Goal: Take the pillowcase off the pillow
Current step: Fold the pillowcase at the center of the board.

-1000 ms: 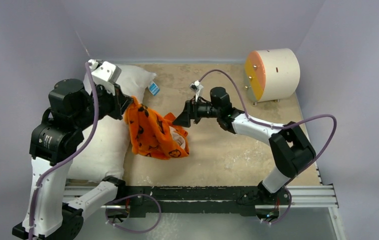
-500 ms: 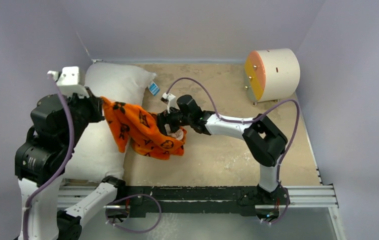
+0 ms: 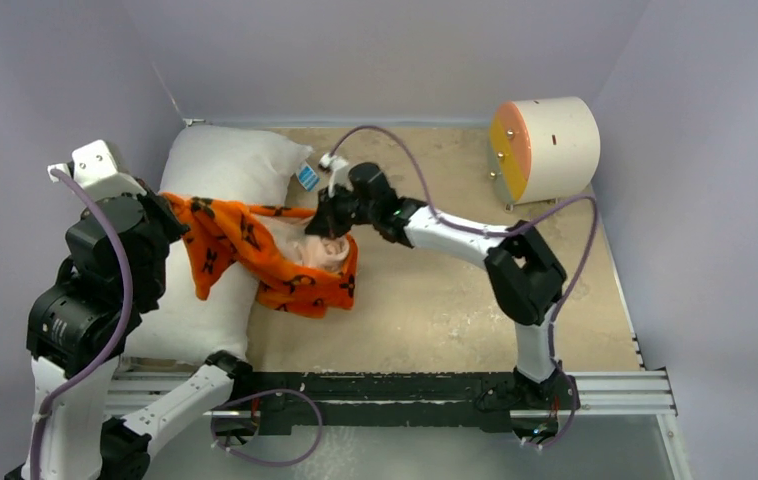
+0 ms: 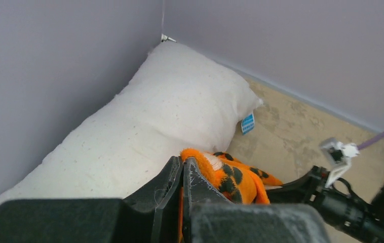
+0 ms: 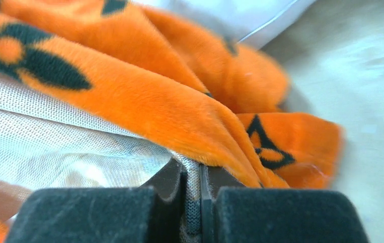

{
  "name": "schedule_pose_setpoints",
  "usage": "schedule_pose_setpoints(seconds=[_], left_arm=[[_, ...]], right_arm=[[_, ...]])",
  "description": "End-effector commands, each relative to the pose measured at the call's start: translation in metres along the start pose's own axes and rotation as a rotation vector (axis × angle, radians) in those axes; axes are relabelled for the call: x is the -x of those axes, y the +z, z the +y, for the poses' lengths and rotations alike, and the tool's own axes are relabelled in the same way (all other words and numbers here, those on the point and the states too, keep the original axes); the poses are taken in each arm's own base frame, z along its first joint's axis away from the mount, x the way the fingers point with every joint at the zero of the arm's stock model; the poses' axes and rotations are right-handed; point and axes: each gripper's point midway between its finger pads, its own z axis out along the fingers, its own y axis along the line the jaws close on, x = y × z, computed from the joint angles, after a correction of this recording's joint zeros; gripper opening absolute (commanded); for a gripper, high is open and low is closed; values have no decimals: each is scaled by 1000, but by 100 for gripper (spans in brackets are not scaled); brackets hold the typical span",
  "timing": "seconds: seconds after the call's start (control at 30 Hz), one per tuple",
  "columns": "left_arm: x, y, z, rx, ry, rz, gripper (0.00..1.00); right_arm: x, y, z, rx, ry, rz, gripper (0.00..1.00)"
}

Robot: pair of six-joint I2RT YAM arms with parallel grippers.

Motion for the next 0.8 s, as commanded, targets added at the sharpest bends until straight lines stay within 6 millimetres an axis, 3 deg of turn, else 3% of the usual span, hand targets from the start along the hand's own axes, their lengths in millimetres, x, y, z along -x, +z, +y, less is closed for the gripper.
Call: schedule_pose_setpoints(seconds=[0.0,0.07,0.17,0.3,0.43,0.63,0.7,0.77], left_arm=[[62,8,-6,88,-174,-227,0],[74,18,-27,51,-159,-248,0],[88,44,-75,-28,-90,-251,0],[111,72,-131,-107,-11,-246,0],[132,64,-146,-189,-27,-290,0],[115,12,-148,-490,-8,-318,0],[110,-3,-146,-555,0,-314,0],[103,-4,-138,-537,8,-295,0]], right_arm=[[148,-110,-34,-144,-41,-356,0],[185,-159,-34,-204,-79,-472,0],[232,-235,-10,-305,-176,-660,0],[263,-321,39,-346,-230,-857,0],[256,-386,75,-363,-241,-960,0],[201,-440,105,-321,-233,-1002,0],[193,-454,113,-324,-251,-1014,0],[190,-456,113,-338,-264,-997,0]])
